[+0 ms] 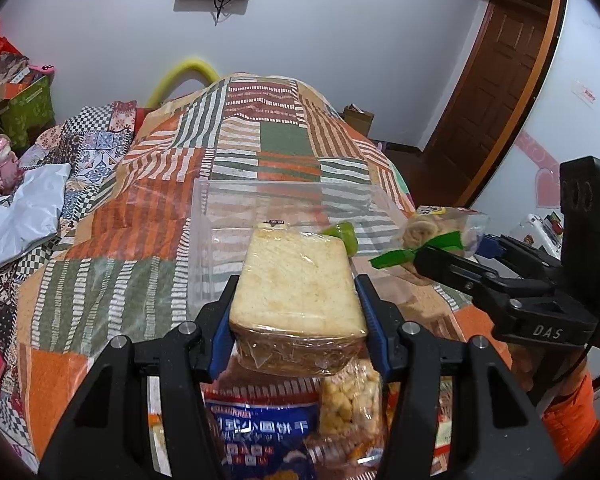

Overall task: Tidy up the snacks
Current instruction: 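Place the cracker pack in the box with the left tool while the right places the cookie bag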

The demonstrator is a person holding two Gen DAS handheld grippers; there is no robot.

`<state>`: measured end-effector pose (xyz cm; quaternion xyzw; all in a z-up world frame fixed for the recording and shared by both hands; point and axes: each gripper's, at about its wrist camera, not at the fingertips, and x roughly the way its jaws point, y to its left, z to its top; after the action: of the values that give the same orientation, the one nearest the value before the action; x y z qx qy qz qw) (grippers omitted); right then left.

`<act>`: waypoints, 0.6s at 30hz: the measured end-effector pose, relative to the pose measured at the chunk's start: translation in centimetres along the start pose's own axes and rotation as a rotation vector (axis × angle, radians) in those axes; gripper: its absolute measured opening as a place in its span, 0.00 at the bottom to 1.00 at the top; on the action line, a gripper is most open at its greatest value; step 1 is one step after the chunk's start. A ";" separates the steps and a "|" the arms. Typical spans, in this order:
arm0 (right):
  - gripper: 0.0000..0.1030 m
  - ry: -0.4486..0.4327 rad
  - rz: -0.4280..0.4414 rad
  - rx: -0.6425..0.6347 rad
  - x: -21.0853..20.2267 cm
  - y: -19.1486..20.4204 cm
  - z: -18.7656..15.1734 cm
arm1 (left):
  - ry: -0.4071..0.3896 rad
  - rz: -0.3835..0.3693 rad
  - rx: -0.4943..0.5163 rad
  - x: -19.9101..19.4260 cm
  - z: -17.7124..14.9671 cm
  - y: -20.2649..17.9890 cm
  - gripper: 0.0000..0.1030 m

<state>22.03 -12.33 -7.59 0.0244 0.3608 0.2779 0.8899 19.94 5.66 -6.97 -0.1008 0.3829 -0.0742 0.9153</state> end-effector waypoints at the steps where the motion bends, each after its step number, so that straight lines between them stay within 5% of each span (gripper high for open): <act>1: 0.76 0.003 -0.001 0.003 0.3 -0.1 0.1 | 0.003 0.003 -0.003 0.5 0.2 0.1 0.53; 18: 0.76 0.126 -0.023 0.018 6.3 -1.3 0.0 | 0.062 0.038 -0.026 6.0 1.8 2.0 0.53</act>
<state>26.36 -10.24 -11.83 0.0108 0.4188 0.2653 0.8684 25.53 6.58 -10.39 -0.1027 0.4141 -0.0549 0.9028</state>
